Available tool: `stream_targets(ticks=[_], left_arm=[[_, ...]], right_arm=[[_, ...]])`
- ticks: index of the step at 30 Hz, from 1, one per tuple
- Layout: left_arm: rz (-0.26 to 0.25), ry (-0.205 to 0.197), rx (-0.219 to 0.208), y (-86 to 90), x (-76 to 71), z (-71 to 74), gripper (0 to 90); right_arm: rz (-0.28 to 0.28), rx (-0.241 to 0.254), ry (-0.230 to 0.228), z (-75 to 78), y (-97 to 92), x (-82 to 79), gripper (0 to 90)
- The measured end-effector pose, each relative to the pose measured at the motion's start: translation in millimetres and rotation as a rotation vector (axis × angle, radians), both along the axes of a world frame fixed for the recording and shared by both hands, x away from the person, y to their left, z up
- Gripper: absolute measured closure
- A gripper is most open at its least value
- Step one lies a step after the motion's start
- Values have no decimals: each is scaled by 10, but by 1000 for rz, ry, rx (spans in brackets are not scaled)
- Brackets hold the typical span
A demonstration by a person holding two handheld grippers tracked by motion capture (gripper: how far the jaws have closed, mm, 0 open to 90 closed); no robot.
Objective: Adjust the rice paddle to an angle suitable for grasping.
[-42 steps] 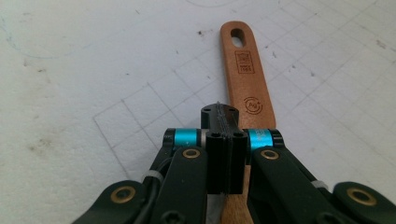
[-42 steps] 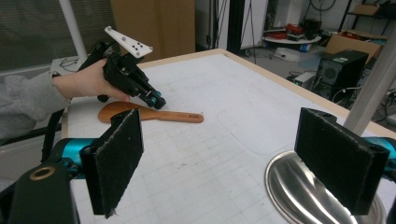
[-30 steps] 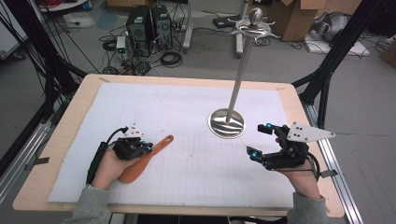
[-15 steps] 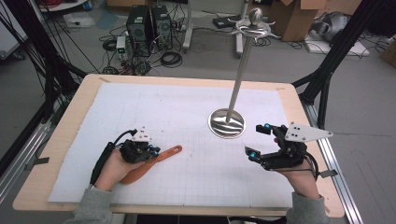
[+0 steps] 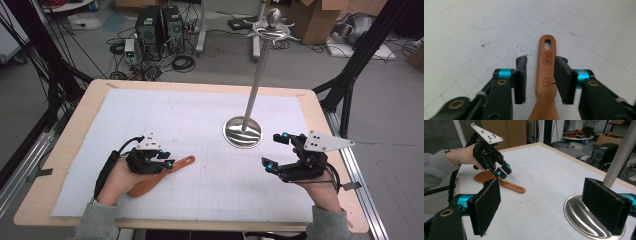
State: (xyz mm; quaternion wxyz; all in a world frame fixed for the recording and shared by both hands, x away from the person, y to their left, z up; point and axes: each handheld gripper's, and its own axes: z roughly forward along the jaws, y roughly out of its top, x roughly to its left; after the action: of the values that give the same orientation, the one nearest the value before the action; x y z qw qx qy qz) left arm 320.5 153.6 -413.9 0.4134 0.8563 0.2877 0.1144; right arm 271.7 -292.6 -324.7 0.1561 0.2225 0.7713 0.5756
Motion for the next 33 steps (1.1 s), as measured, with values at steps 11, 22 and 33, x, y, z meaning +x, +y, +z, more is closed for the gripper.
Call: stream_targets(ticks=[11, 22, 33], left_arm=[[-4, -40, -13, -34, -73, 7, 189], [25, -52, -5, 143, -204, -1, 174], [16, -38, 3, 114, -192, -27, 194]], right_arm=[[4, 13, 4, 6, 20, 60, 141], [56, 11, -1, 29, 223, 204, 141], [70, 12, 4, 28, 250, 213, 141]])
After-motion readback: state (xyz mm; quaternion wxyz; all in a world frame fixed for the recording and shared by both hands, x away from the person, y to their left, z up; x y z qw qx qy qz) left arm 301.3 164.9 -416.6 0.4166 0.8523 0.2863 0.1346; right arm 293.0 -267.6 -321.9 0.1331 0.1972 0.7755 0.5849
